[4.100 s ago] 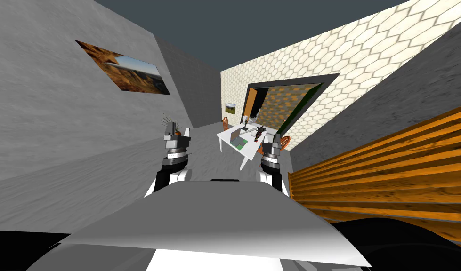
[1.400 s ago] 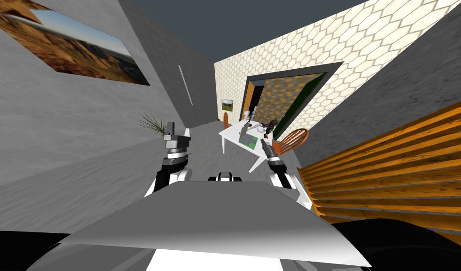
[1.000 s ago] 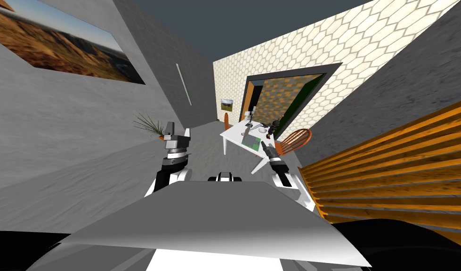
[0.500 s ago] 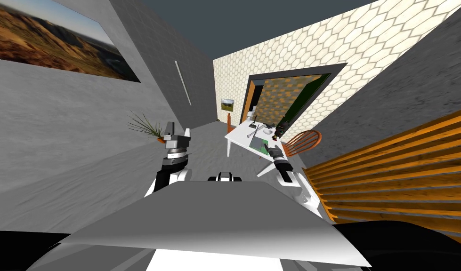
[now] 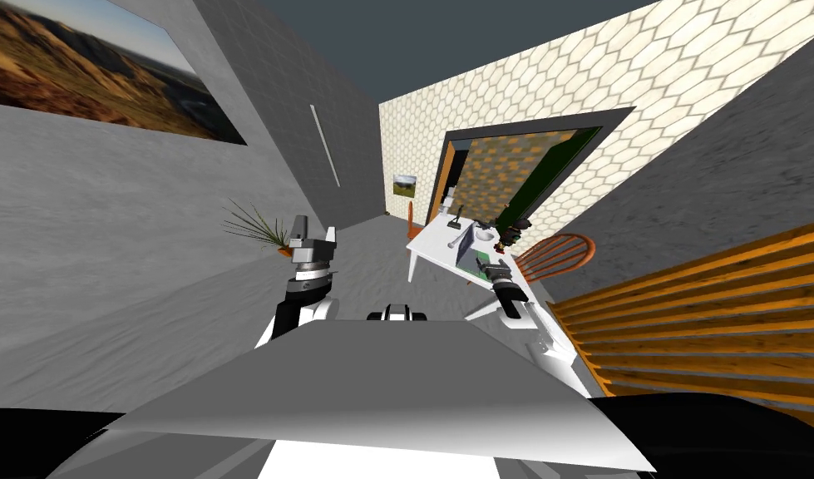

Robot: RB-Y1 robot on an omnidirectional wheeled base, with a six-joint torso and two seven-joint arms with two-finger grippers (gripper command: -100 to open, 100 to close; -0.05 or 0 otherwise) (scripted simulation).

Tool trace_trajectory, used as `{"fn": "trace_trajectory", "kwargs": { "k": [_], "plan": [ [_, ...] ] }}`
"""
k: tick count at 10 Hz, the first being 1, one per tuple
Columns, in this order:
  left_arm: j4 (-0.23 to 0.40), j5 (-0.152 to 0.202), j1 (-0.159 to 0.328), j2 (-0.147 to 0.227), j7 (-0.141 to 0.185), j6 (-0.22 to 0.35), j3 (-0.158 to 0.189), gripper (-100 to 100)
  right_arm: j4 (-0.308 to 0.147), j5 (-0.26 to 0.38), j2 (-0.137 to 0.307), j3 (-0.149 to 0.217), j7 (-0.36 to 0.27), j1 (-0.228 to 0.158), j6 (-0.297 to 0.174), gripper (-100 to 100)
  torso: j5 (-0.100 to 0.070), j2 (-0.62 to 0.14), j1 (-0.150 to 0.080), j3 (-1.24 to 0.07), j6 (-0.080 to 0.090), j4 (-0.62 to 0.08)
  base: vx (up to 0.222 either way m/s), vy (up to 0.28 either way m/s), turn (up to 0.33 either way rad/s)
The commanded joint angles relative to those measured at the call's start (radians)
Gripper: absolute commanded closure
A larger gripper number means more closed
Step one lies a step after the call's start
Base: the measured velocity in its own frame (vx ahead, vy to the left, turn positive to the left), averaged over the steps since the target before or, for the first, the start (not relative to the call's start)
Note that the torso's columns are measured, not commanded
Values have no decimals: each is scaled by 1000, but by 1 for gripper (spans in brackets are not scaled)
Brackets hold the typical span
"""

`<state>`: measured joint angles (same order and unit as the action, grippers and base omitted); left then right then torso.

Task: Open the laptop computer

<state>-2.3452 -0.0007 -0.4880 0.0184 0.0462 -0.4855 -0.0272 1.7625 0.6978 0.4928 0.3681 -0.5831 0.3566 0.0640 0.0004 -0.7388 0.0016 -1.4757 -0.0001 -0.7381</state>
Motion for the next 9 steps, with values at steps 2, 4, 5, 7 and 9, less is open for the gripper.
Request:
{"fn": "trace_trajectory", "kwargs": {
  "k": [2, 4, 5, 7, 9],
  "plan": [
    [0, 0, 0, 0, 0, 0, 0, 0, -49, 49, 33, 12, -67, -19, -66, -100, -2, -4, -5, 3, 0, -1, 74, 138, 7],
    [0, 0, 0, 0, 0, 0, 0, 0, -91, 79, 58, 24, -109, -34, -101, -100, 0, 4, 1, -2, 0, 1, 133, 200, 6],
    [0, 0, 0, 0, 0, 0, 0, 0, -110, 93, 70, 30, -129, -41, -117, -100, 1, 3, 1, -2, 0, 1, 128, 173, 2],
    [0, 0, 0, 0, 0, 0, 0, 0, -143, 118, 91, 41, -163, -53, -145, -100, -1, 0, -3, 0, 0, 0, 104, 160, 4],
    [0, 0, 0, 0, 0, 0, 0, 0, -177, 147, 114, 54, -201, -67, -176, -100, -1, -2, -2, 1, 0, -1, 79, 157, -7]
  ]
}}
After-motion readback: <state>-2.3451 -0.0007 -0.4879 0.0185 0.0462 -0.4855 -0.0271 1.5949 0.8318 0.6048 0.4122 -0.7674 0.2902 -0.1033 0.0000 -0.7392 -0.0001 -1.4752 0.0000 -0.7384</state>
